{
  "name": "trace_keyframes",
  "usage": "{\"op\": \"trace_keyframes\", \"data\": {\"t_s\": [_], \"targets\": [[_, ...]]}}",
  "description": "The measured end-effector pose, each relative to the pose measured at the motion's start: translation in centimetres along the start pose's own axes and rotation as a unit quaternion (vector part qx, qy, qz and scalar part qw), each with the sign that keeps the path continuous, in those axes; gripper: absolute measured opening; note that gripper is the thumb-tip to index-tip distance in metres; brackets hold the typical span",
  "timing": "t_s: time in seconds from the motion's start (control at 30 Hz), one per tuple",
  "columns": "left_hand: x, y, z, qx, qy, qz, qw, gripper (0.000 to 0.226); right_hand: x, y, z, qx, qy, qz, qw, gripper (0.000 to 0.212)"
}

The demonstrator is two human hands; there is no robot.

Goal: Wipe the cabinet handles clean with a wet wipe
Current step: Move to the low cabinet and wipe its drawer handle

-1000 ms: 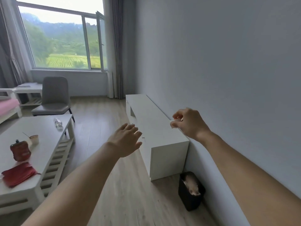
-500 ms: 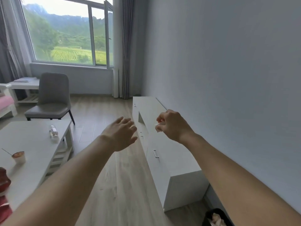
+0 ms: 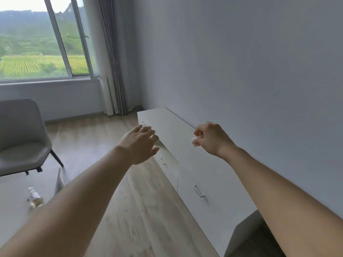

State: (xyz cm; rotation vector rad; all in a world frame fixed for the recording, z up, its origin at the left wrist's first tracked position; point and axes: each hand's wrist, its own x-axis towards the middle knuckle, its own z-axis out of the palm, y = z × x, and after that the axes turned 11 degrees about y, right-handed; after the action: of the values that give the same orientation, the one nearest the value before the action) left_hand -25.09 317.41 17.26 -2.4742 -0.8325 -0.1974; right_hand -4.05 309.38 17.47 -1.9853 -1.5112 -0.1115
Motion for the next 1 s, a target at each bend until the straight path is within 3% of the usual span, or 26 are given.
{"op": "trace_keyframes", "data": {"t_s": [0.4,0.67,1.0], "targets": [[17.7,-9.9,15.4,-0.006,-0.005,0.114,0.993,0.052,18.2,4.1,12.5,0.017,0.037,0.102,0.994,0.015],[29.7,-12.6,23.6,-0.059,-0.002,0.176,0.983,0.054,25.6,8.0,16.0,-0.03,0.048,0.167,0.984,0.007],[42.9,-9.8,36.4,-0.139,0.041,0.342,0.928,0.053,27.5,15.2,23.1,-0.092,0.127,0.376,0.913,0.008]]}}
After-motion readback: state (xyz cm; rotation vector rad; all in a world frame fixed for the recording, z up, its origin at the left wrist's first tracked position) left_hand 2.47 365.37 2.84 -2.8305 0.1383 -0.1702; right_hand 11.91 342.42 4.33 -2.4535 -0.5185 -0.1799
